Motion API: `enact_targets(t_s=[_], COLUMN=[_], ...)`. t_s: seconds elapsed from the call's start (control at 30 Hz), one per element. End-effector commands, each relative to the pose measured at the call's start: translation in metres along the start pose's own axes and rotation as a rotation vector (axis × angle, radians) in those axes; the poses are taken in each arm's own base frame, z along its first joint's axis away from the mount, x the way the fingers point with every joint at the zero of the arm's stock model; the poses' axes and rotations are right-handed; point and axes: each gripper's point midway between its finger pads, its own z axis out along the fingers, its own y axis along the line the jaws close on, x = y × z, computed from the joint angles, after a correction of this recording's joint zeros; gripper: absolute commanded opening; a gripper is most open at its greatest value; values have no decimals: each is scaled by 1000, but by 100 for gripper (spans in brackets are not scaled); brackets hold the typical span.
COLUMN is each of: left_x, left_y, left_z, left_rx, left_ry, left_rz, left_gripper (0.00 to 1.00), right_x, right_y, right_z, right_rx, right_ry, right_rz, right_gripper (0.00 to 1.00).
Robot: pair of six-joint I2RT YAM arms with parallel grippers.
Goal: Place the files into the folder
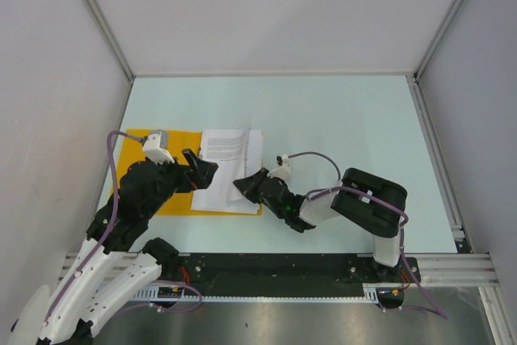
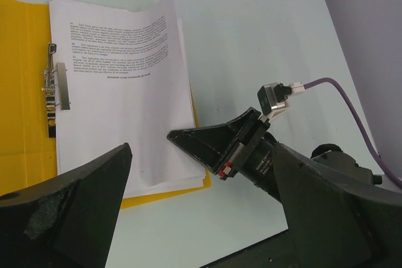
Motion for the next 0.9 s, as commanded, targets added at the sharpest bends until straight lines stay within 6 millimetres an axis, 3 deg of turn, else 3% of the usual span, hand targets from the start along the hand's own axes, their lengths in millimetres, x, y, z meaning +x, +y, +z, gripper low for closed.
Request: enact_targets(t_s=[0.0, 0.03, 0.23, 0.27, 0.3, 0.33, 0.37, 0.43, 0.47, 0.53, 0.6, 0.63, 0.67, 0.8, 0.87], left_x=[-1, 0, -2, -4, -4, -4, -6, -6, -9, -8, -11, -11, -15, -22, -30], left_y=[-3, -3, -4, -4, -2, 0, 0, 2, 2, 5, 11, 11, 19, 36, 47], left_z=[4, 4, 4, 4, 5, 6, 6, 10, 10, 15, 19, 20, 24, 33, 37], left_rx=[16, 16, 17, 15, 4, -5, -8, -24, -28, -46, -67, -62, -89, -111, -107], left_ry=[-3, -3, -4, -9, -9, -7, -11, -5, -10, 4, 4, 16, 17, 55, 53], left_rz=[-13, -14, -9, -7, -1, 1, 1, 8, 10, 12, 5, 2, -11, -41, -86], left_gripper=[100, 100, 100, 100, 100, 99, 100, 100, 100, 100, 100, 100, 99, 100, 100], right_x=[-4, -2, 0, 2, -1, 0, 1, -2, -2, -14, -23, -31, -39, -72, -84], right_y=[7, 5, 4, -11, -5, -7, -23, -20, -35, -35, -48, -40, -52, -52, -35], right_z=[2, 2, -4, -6, -8, -10, -15, -23, -30, -41, -55, -61, -71, -88, -78], right_rx=[-32, -29, -6, 57, 54, 72, 137, 151, 216, 236, 303, 287, 347, 383, 302], right_ry=[-9, 0, 49, 72, 89, 105, 137, 172, 206, 210, 230, 229, 225, 199, 203], right_rz=[21, 16, -75, -111, -145, -180, -225, -307, -349, -437, -515, -571, -619, -782, -818], right_gripper=[11, 12, 49, 57, 60, 63, 69, 76, 79, 84, 89, 89, 90, 93, 93])
